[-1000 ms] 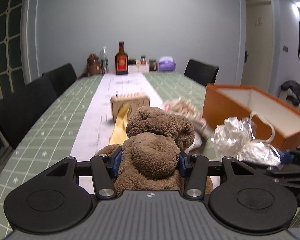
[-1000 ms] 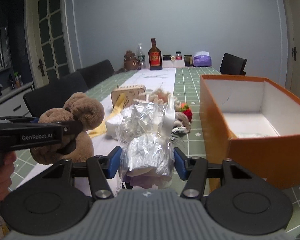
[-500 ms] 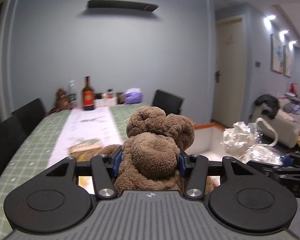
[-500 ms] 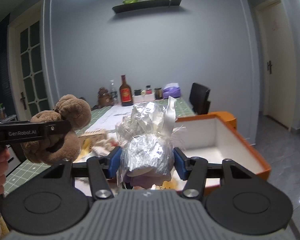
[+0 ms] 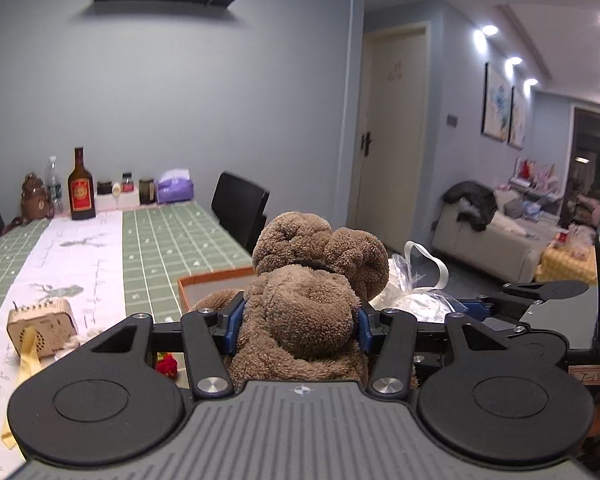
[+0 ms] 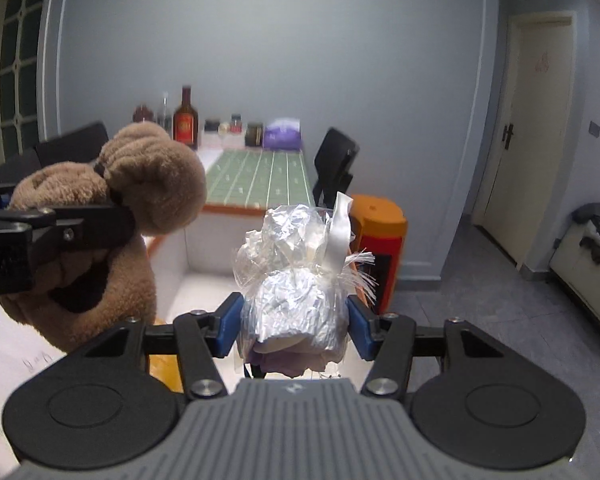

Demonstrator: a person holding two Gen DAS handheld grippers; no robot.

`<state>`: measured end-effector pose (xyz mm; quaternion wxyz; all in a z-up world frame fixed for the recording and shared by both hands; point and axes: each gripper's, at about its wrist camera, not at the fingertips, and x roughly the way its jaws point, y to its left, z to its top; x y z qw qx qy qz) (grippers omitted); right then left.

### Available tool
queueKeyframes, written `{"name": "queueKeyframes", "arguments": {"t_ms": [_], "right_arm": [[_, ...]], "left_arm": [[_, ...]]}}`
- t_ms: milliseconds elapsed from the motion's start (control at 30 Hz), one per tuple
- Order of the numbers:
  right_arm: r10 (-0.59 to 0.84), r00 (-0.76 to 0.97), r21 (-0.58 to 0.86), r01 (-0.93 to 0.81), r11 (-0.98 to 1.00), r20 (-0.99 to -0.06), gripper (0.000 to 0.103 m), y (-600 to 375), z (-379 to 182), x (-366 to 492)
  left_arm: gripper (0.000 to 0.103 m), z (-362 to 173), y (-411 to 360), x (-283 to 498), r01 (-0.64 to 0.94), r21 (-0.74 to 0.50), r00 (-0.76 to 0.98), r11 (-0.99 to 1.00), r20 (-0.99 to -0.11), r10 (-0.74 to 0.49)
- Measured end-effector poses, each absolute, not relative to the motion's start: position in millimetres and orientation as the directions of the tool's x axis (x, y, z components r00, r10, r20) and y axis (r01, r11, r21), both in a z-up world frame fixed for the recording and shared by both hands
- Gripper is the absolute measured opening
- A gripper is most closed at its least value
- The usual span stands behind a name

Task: Organize soft objects
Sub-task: 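Carry the bear and foil bundle into the orange box and release them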

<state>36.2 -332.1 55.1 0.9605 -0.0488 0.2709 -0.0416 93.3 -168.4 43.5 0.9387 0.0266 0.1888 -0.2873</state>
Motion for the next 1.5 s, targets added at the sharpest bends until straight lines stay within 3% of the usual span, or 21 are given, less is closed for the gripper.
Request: {"name": "queueKeyframes", "arguments": {"t_ms": [233, 533, 733, 967, 1367, 1467, 1500], "right_arm": [[-0.077, 0.753, -0.101, 0.015, 0.995, -0.653, 0.055, -359, 29, 67], [-0.151, 0.674, -0.219, -0.016, 0.976, -0.723, 0.056, -340, 10, 103], [-0.198, 0.667, -0.292, -0.031, 0.956, -0.719, 0.063, -335, 4, 105], [-0.179, 0.674, -0.289, -0.054, 0.956, -0.717, 0.083, -333, 9, 100], [-0.196, 0.72, -0.321, -0.038, 0.946, -0.665, 0.087, -335, 27, 84], [-0.196, 0.714, -0.309, -0.031, 0.95, -0.672, 0.087, -338, 26, 85], [-0.192, 0.712, -0.305, -0.032, 0.952, -0.676, 0.087, -339, 25, 85]], "left_arm": [[0.059, 17, -182, 122, 0.494, -0.067, 0.75, 0.867, -0.472, -0.464], [0.059, 5, -198, 127, 0.488, -0.048, 0.725, 0.872, -0.534, -0.435], [0.059, 6, -198, 128, 0.488, -0.048, 0.719, 0.872, -0.544, -0.432], [0.059, 5, -203, 133, 0.47, -0.056, 0.716, 0.881, -0.558, -0.418], [0.06, -12, -211, 148, 0.412, -0.112, 0.678, 0.904, -0.625, -0.387], [0.065, -13, -213, 146, 0.437, -0.108, 0.676, 0.893, -0.615, -0.406], [0.071, -13, -212, 145, 0.451, -0.109, 0.671, 0.886, -0.613, -0.418]]}}
